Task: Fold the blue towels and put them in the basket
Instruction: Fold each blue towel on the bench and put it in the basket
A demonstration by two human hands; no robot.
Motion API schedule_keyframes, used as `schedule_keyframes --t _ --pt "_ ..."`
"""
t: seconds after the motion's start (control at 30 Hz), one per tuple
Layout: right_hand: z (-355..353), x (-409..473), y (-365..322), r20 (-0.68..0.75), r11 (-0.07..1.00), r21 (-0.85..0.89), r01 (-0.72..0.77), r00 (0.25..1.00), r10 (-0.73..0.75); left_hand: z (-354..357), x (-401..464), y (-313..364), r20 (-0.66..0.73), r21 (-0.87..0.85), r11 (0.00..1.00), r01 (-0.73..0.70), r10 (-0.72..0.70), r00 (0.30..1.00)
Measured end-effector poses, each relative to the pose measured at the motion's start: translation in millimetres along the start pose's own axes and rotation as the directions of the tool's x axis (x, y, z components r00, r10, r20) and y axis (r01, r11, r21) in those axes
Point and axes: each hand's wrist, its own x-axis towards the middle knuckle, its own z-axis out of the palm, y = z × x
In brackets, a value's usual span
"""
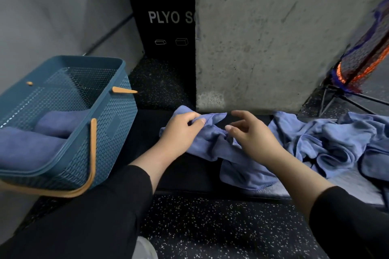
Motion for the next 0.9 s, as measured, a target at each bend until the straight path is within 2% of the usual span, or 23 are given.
schedule_keyframes --t 0.07,0.17,0.3,0.57,0.63,0.7,0.77,0.83,0.9 --pt "4.2 1.8 -0.2 0.004 0.998 0.035 0.051 0.999 -0.051 -11.5 -9.8 10.0 0.037 -0.116 0.993 -0.023 0.027 0.999" --pt "10.7 3.0 -1.7 -0.028 0.994 -0.037 0.105 0.994 -0.106 -20.5 -21.3 14.0 0.103 -0.227 0.974 -0.028 0.052 0.993" --pt "14.6 0.0 -12.6 -0.116 0.989 -0.102 0.110 0.986 -0.122 -19.8 -27.0 12.7 0.198 -0.277 0.958 0.072 -0.017 0.980" --pt "18.9 -10.6 -26.7 -0.117 0.982 -0.010 0.190 0.975 -0.190 -4.5 -17.0 24.7 0.180 -0.462 0.844 0.273 -0.212 0.960" --pt "15.7 -9.1 -27.5 -0.136 0.966 -0.058 0.253 0.956 -0.259 -4.5 -14.5 26.1 0.137 -0.487 0.825 0.288 -0.254 0.957" --pt "9.6 -6.5 -30.6 -0.205 0.930 -0.139 0.341 0.909 -0.364 -11.5 -11.1 28.6 0.004 -0.510 0.821 0.256 -0.295 0.955" --pt "-2.5 -5.9 -40.2 -0.285 0.924 -0.151 0.352 0.879 -0.381 -26.7 -6.6 32.3 -0.130 -0.580 0.795 0.177 -0.305 0.943" --pt "-17.5 -8.9 -54.2 -0.324 0.949 -0.032 0.314 0.895 -0.307 -45.5 -3.6 38.9 -0.169 -0.686 0.724 0.065 -0.246 0.954" --pt "-31.0 -11.8 -67.8 -0.286 0.942 0.215 0.259 0.939 -0.192 -65.1 -1.7 41.8 -0.193 -0.773 0.633 -0.037 -0.179 0.965"
